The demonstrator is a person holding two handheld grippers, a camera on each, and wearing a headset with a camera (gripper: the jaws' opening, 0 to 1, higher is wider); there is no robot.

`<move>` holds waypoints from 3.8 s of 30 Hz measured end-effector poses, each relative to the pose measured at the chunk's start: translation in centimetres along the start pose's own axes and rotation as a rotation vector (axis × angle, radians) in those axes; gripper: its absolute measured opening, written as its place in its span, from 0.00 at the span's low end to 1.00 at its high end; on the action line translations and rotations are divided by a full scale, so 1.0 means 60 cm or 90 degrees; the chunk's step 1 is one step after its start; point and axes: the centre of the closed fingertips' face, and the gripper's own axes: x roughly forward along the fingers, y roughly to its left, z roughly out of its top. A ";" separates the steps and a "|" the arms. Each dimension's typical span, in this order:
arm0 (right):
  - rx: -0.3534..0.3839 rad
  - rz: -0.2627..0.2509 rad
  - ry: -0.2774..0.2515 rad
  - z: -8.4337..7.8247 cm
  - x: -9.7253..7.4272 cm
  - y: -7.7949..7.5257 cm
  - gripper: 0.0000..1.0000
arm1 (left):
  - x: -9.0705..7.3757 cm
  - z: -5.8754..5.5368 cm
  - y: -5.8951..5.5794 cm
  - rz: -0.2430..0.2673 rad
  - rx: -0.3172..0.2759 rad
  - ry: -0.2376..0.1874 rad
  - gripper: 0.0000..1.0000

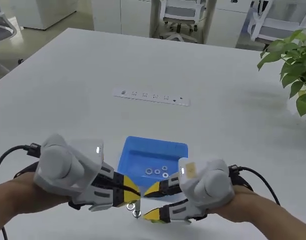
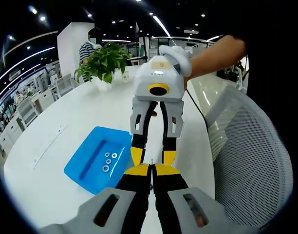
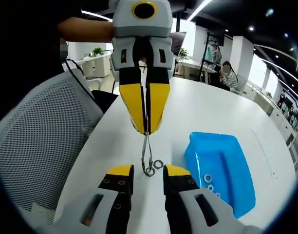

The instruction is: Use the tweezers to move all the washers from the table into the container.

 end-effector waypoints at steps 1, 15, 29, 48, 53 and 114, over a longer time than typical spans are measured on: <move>-0.001 0.006 0.002 0.001 0.003 0.001 0.24 | 0.000 0.000 -0.001 0.000 0.001 0.000 0.05; -0.033 0.031 0.023 -0.002 0.026 0.003 0.12 | 0.002 -0.003 0.002 -0.004 0.004 0.007 0.05; -0.003 0.035 0.024 -0.003 0.029 0.006 0.09 | 0.006 -0.002 0.000 -0.007 0.006 0.014 0.05; 0.016 0.034 0.027 -0.003 0.026 0.007 0.08 | 0.006 -0.003 0.002 -0.009 0.015 0.024 0.06; 0.017 0.030 0.021 0.005 0.021 0.004 0.08 | 0.001 0.003 0.002 -0.007 0.003 0.010 0.08; -0.001 -0.041 -0.003 0.063 -0.043 -0.141 0.08 | -0.073 -0.024 0.052 0.177 -0.183 -0.128 0.99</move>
